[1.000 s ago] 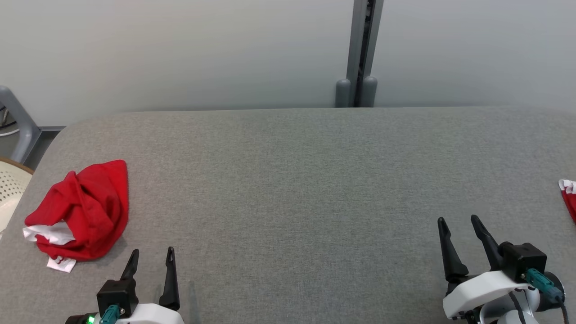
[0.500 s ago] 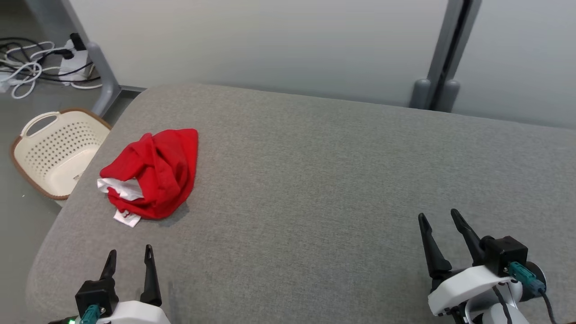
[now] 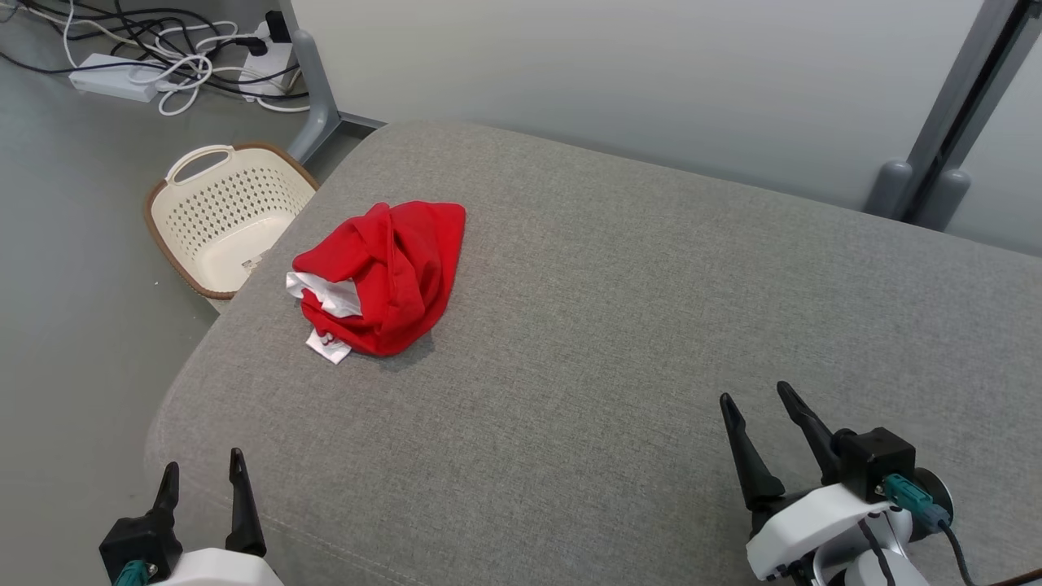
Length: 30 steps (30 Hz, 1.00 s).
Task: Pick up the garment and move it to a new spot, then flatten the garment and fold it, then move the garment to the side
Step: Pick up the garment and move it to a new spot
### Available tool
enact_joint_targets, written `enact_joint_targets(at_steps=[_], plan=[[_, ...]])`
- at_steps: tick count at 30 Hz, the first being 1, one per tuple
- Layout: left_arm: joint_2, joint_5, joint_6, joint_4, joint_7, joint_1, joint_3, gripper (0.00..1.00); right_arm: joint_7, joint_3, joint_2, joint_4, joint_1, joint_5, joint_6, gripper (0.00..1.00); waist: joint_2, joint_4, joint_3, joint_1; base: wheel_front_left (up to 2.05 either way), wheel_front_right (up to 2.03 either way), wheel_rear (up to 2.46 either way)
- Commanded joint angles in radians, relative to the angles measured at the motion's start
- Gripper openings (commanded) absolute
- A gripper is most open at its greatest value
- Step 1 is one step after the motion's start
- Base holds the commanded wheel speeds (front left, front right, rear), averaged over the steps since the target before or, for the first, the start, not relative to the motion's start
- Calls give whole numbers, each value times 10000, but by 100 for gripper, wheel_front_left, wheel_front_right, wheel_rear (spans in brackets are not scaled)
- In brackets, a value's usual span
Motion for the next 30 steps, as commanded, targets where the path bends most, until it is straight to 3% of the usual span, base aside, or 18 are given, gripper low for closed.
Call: enact_joint_targets(at_steps=[1, 17, 22, 30], plan=[[36, -178, 4, 42, -2, 78, 67, 100, 3, 52, -57, 23, -85, 71, 1, 100, -1, 114, 12, 0, 0, 0, 0], [39, -844, -522, 741, -1, -615, 273, 100, 3, 205, -56, 173, -353, -306, 1, 100, -1, -184, 606, 0, 0, 0, 0], [48, -719, -1021, 1315, -1, -1518, 437, 100, 3, 190, -59, 108, -568, -601, 1, 100, -1, -493, 1099, 0, 0, 0, 0], [672, -304, -1705, 2478, -1, -3928, 545, 100, 3, 40, -57, -54, -1066, -1201, 1, 100, -1, -1287, 2060, 0, 0, 0, 0]])
